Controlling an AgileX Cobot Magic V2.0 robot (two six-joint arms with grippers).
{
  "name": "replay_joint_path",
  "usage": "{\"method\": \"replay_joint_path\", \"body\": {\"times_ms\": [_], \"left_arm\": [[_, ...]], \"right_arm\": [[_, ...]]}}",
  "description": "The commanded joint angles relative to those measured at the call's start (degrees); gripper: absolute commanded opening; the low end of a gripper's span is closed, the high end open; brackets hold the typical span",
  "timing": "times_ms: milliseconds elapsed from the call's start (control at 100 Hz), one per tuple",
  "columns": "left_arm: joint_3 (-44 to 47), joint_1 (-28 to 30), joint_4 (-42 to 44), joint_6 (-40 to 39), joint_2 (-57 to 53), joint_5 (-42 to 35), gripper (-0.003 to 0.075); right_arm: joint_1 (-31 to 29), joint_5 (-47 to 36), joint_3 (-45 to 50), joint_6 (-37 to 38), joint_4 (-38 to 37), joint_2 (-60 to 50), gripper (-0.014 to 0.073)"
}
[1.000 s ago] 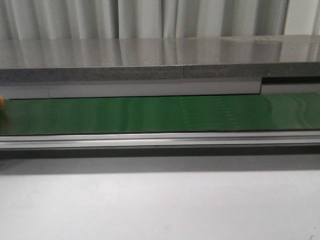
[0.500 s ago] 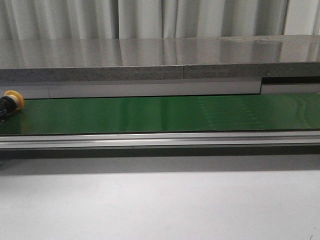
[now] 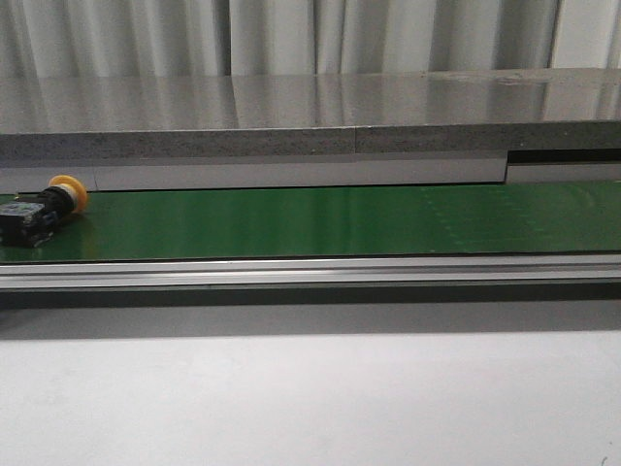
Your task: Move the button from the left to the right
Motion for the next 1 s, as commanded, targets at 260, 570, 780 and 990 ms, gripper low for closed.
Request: {"method": "replay_joint_path", "body": {"times_ms": [260,570,780,990], "left_arm": [[11.16,-0.49,-0.80,0.00,-18.53,-10.42,0.0628],[12.51,-0.49,-0.80,0.00,-21.29,-10.18,0.0627],[12.51,-0.49,-0.80,0.00,-21.29,-10.18,0.0515],[12.51,-0.49,-0.80,0.00,-21.29,-10.18,0.0230]], "right_arm": [[0.01,-5.07,-0.85,-0.01,0.00,0.02,-0.0067],[0.01,-5.07,-0.85,-0.01,0.00,0.02,-0.0067],[0.01,-5.07,-0.85,-0.01,0.00,0.02,-0.0067],[0.01,-5.07,-0.85,-0.01,0.00,0.02,-0.0067]]}}
